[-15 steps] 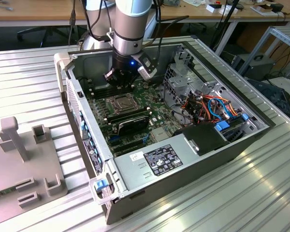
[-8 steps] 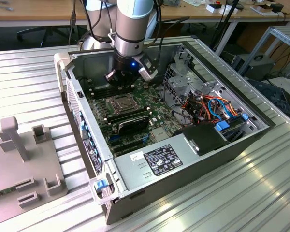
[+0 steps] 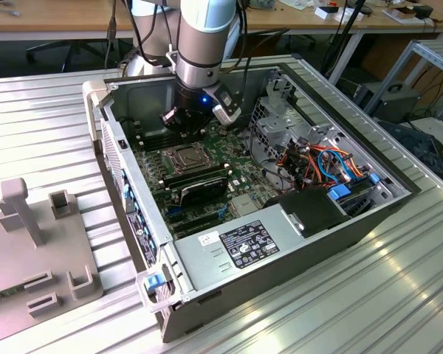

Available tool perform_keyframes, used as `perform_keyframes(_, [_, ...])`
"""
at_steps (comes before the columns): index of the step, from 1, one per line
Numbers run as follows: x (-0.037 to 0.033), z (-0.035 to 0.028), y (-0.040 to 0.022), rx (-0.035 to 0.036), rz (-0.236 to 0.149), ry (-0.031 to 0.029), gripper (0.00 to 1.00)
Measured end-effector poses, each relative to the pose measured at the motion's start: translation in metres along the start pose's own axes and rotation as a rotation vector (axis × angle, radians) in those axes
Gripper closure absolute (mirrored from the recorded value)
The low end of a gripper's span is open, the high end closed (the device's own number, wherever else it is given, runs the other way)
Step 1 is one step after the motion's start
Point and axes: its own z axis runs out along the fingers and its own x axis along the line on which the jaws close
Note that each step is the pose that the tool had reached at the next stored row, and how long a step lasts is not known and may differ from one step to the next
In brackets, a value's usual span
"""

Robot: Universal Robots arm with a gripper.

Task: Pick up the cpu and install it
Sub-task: 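Install the first cpu locking lever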

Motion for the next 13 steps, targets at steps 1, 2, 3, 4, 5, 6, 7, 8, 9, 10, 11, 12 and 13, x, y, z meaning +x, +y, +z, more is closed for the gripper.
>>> perform_keyframes(1, [-0.0001,0.0002,-0.0001,-0.0015,0.000,0.0001,0.89])
perform_keyframes(2, [-0.0004,0.0007,-0.0002,-0.0032,0.000,-0.0001,0.89])
perform_keyframes(3, [-0.0006,0.0009,-0.0003,-0.0045,0.000,-0.0003,0.89])
perform_keyframes(4, [-0.0007,0.0011,-0.0002,-0.0055,0.000,-0.0005,0.89])
perform_keyframes(5, [-0.0007,0.0012,-0.0002,-0.0060,0.000,-0.0006,0.89])
perform_keyframes(6, [-0.0007,0.0012,-0.0002,-0.0061,0.000,-0.0006,0.89])
perform_keyframes(7, [-0.0007,0.0012,-0.0002,-0.0062,0.000,-0.0006,0.89])
perform_keyframes(8, [-0.0007,0.0012,-0.0002,-0.0062,0.000,-0.0006,0.89])
perform_keyframes(9, [-0.0007,0.0012,-0.0002,-0.0063,0.000,-0.0006,0.89])
perform_keyframes(10, [-0.0007,0.0012,-0.0002,-0.0063,0.000,-0.0006,0.89])
perform_keyframes(11, [-0.0007,0.0006,-0.0002,-0.0063,0.000,-0.0006,0.89])
perform_keyframes(12, [-0.0009,-0.0006,0.0000,-0.0068,0.000,-0.0012,0.89])
perform_keyframes(13, [-0.0009,-0.0023,0.0001,-0.0063,0.000,-0.0007,0.89])
